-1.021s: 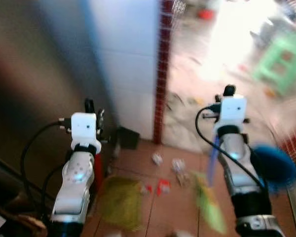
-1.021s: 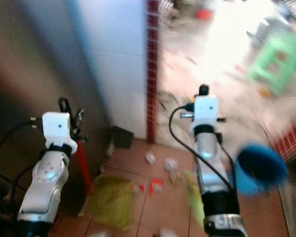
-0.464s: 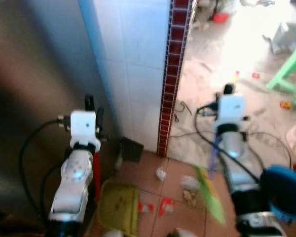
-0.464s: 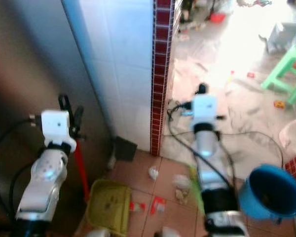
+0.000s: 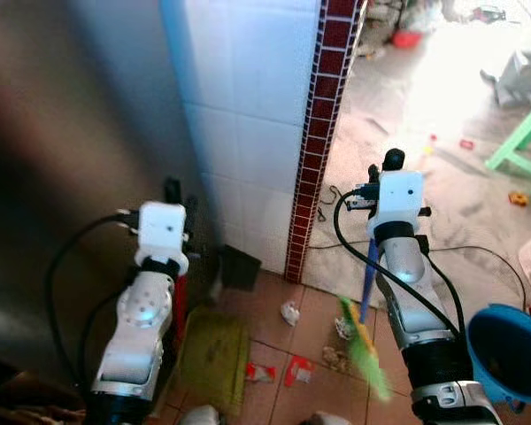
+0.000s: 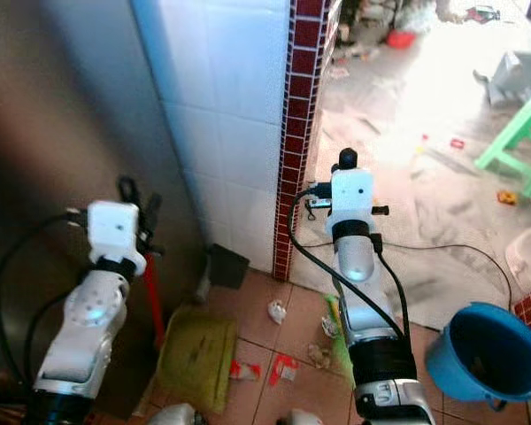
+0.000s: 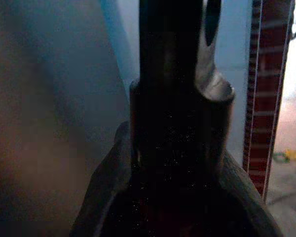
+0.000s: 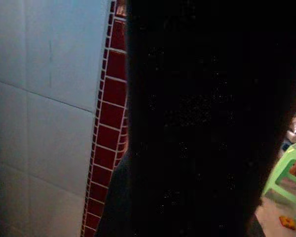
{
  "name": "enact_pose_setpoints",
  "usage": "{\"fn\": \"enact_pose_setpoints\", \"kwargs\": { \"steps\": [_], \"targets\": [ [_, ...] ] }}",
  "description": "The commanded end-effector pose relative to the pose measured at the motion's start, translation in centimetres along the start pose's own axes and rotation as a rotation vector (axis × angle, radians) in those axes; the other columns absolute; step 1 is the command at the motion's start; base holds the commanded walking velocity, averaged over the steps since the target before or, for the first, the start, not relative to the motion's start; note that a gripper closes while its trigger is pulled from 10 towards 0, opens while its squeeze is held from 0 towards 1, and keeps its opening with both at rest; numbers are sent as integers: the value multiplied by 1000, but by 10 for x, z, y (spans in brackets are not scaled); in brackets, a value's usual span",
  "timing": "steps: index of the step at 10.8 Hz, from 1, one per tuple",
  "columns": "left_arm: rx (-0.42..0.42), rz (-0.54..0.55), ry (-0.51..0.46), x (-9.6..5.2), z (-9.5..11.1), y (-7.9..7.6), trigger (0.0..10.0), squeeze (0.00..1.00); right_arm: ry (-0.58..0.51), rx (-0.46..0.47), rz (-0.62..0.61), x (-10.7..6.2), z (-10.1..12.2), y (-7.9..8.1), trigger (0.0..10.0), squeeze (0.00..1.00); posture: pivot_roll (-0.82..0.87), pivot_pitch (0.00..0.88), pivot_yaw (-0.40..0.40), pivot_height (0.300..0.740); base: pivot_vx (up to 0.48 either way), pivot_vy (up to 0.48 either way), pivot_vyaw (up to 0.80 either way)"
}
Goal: Sweep floor
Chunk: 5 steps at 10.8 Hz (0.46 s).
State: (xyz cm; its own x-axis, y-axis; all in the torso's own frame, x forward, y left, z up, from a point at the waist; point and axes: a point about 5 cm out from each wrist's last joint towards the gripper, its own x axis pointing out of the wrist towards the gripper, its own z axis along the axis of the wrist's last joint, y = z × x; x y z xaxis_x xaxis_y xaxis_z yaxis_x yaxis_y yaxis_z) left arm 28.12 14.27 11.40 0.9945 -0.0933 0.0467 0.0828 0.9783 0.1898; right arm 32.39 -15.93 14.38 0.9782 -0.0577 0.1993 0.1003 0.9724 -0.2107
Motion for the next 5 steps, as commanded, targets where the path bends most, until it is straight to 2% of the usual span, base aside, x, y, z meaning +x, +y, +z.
{"fn": "enact_pose_setpoints", "kwargs": {
  "steps": [1, 3, 5],
  "targets": [
    [66, -15, -53, 7, 9, 1, 10000, 0, -42, -15, -10, 2, 9, -3, 10000, 0, -27, 30, 27, 740, 0, 0, 0],
    [110, -75, -50, 18, 2, -15, 10000, 0, -32, -10, -13, 1, 8, -4, 10000, 0, -47, 36, 28, 740, 0, 0, 0],
    [89, -96, -38, 31, -6, -32, 10000, 0, -23, -1, -23, 1, 8, -8, 10000, 0, -64, 40, 30, 740, 0, 0, 0]
  ]
}}
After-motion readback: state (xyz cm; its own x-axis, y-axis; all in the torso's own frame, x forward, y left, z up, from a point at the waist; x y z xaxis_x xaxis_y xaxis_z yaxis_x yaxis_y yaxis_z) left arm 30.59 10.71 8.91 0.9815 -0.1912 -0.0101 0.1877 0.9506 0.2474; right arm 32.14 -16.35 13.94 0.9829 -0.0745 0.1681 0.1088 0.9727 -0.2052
